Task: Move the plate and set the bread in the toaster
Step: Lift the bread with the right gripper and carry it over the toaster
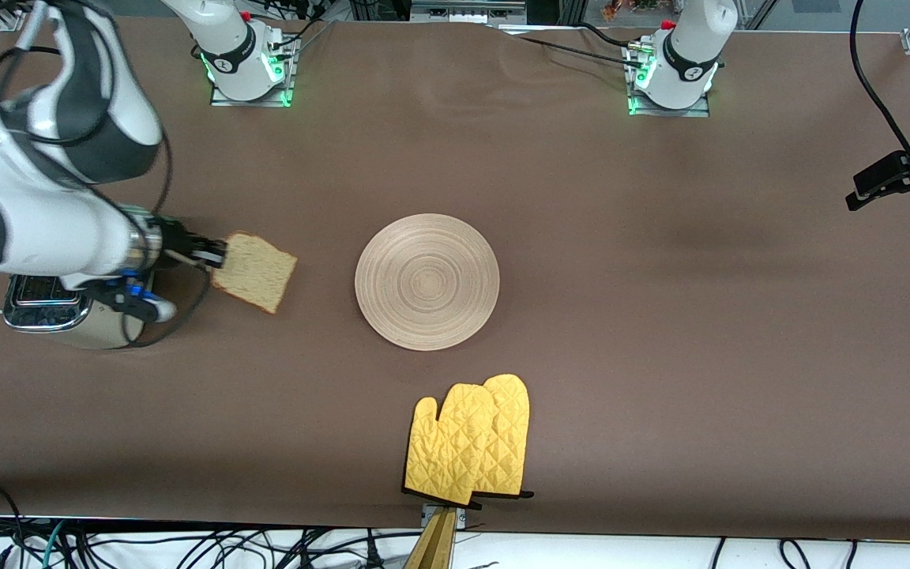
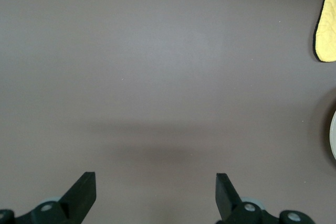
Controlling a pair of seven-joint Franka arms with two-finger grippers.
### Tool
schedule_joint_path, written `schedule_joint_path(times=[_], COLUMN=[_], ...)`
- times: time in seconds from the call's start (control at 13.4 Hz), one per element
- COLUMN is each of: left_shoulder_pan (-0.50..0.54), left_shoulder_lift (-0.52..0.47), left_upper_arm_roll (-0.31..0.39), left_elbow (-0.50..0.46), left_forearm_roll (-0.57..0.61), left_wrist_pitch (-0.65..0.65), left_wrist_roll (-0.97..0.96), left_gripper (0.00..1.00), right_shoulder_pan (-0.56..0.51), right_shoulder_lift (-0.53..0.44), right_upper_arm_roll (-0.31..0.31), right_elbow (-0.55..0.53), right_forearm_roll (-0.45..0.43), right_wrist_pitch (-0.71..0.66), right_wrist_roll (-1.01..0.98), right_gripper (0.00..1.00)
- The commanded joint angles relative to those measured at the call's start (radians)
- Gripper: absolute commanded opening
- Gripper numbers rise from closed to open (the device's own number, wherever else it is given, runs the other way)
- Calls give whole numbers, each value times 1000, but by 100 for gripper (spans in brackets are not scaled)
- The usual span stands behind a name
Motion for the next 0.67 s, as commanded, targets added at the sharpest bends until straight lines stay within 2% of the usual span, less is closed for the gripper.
schedule_joint_path(times=[0.0, 0.37, 0.6], left_shoulder_pan=[5, 5, 0], left_shoulder_lift=[13, 15, 15], left_upper_arm_roll=[-10, -10, -12], left_elbow=[31, 31, 31], left_forearm_roll=[33, 33, 33], left_wrist_pitch=[-21, -21, -23], left_wrist_roll=[-4, -4, -7], left_gripper=[100, 100, 100], right_shoulder_pan=[-49, -66, -69], right_shoulder_lift=[12, 12, 11], right_upper_arm_roll=[-76, -218, -248], right_elbow=[68, 93, 99], right_forearm_roll=[-26, -155, -201], right_wrist_pitch=[-99, -119, -121], right_wrist_roll=[-226, -533, -604], right_gripper=[0, 0, 0])
